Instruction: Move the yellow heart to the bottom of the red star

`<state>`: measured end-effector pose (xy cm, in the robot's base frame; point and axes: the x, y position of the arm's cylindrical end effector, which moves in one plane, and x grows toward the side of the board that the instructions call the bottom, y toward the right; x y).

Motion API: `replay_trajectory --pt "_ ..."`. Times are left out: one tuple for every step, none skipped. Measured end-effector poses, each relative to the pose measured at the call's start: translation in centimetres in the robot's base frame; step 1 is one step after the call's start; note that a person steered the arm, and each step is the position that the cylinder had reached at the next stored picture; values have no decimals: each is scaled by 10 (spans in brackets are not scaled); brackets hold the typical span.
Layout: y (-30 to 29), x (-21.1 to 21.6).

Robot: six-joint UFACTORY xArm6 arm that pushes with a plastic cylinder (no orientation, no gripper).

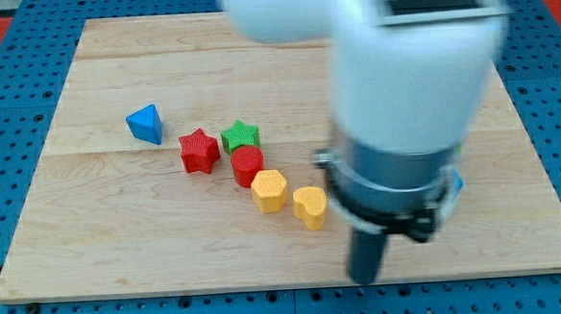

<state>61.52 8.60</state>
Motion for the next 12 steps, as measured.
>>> replay_trajectory --pt "1 -8" --pt "4 -19" --pt "8 -36" --pt "-2 -56" --pt "-6 -64" --pt "-35 -65" --pt "-37 -67" --pt "-37 -79" --pt "-35 -83" --pt "-54 -89" --pt "-66 -88" --pt "-78 -77"
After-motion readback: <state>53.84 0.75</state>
